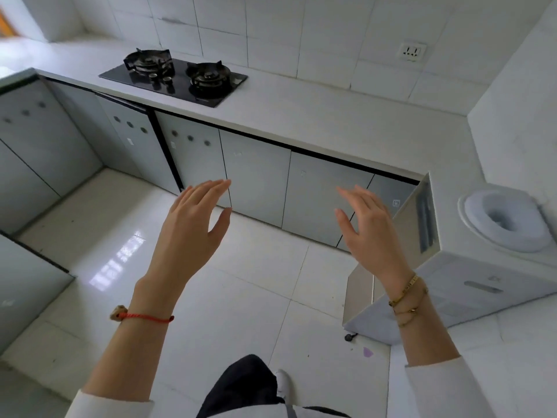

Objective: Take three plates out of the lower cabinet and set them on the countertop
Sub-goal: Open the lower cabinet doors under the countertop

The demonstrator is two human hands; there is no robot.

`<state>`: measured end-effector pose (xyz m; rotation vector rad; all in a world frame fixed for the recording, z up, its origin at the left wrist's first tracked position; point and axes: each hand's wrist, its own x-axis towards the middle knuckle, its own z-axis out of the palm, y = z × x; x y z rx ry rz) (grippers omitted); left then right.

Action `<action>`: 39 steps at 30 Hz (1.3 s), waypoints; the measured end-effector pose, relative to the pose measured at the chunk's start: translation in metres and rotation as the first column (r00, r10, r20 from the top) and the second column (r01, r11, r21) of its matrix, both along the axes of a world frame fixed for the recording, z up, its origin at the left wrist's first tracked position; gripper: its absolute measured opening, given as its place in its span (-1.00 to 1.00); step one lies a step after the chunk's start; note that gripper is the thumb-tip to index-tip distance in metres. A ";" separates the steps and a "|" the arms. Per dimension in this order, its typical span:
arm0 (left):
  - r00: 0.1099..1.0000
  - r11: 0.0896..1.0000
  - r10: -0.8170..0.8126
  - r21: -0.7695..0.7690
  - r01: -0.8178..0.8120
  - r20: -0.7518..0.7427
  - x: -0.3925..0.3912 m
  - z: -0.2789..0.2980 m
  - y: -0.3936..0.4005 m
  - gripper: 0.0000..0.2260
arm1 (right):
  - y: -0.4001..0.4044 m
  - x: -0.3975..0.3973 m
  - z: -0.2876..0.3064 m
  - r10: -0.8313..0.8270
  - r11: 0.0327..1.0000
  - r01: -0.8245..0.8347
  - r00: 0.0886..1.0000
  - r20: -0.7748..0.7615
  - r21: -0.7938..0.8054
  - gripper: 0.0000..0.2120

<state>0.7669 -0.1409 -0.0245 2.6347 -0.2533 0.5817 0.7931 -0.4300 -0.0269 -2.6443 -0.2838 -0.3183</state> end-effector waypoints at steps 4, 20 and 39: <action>0.998 0.998 0.055 -0.009 -0.055 -0.007 0.035 -0.003 0.008 -0.62 | 0.006 0.052 -0.002 0.044 0.999 -0.044 0.999 0.007 0.003 -0.60; 0.994 0.998 0.062 -0.027 -0.065 -0.090 0.250 -0.025 0.054 -0.62 | 0.061 0.264 -0.021 0.051 0.999 -0.051 0.997 -0.052 0.001 -0.60; 0.977 0.999 -0.007 -0.047 -0.004 -0.212 0.412 -0.031 0.066 -0.62 | 0.069 0.406 -0.035 -0.043 0.998 0.047 0.993 -0.110 0.030 -0.62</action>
